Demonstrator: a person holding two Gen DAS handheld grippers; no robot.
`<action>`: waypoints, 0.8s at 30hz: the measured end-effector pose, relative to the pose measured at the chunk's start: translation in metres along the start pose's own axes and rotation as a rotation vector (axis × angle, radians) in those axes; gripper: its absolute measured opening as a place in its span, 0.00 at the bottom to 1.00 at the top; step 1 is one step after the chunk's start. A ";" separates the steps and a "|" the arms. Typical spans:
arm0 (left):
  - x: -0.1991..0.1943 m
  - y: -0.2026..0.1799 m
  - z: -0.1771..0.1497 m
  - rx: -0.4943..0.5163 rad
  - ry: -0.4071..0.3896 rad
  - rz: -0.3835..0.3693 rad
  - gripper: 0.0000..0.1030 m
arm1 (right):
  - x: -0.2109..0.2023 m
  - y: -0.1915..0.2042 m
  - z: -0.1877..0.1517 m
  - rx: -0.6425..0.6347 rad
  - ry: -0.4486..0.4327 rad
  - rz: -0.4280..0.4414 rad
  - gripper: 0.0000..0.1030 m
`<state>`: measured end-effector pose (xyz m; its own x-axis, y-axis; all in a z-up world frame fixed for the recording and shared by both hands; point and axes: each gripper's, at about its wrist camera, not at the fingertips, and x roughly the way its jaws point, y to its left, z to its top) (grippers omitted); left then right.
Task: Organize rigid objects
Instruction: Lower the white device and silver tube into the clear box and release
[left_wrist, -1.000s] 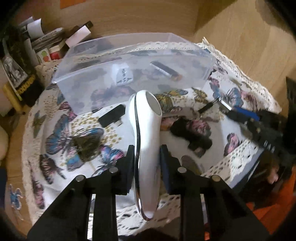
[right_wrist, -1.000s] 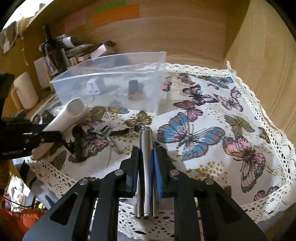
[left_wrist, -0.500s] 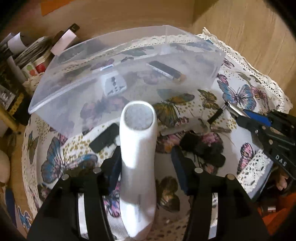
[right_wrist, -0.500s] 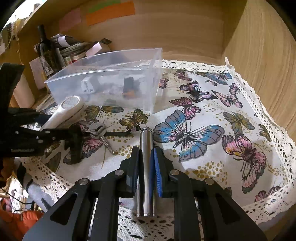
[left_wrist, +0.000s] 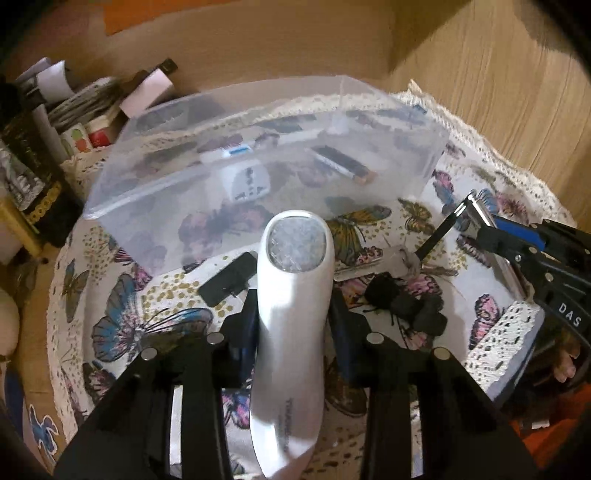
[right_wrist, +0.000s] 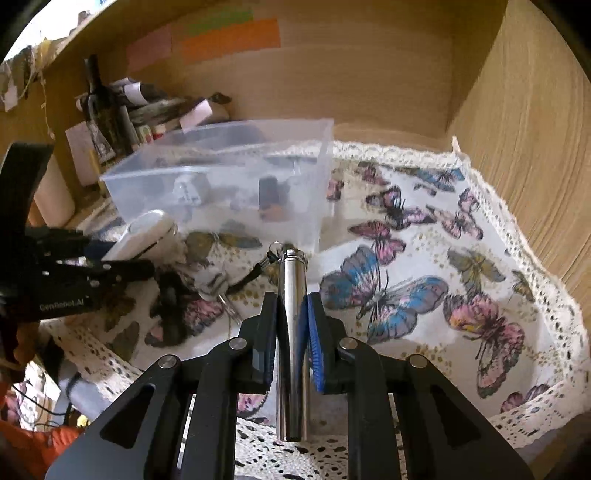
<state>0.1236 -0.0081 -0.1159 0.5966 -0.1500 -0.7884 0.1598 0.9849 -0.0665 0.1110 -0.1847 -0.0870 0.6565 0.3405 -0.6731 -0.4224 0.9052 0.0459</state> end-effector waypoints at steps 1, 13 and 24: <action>-0.006 0.001 0.000 -0.007 -0.016 -0.003 0.35 | -0.003 0.001 0.003 0.001 -0.011 0.000 0.14; -0.066 0.013 0.008 -0.051 -0.188 -0.020 0.35 | -0.033 0.013 0.041 -0.014 -0.163 -0.016 0.14; -0.101 0.033 0.035 -0.083 -0.327 -0.044 0.34 | -0.036 0.022 0.079 -0.054 -0.253 -0.035 0.14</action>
<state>0.0966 0.0363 -0.0170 0.8132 -0.1988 -0.5470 0.1344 0.9786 -0.1559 0.1277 -0.1568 -0.0031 0.8042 0.3678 -0.4669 -0.4247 0.9052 -0.0183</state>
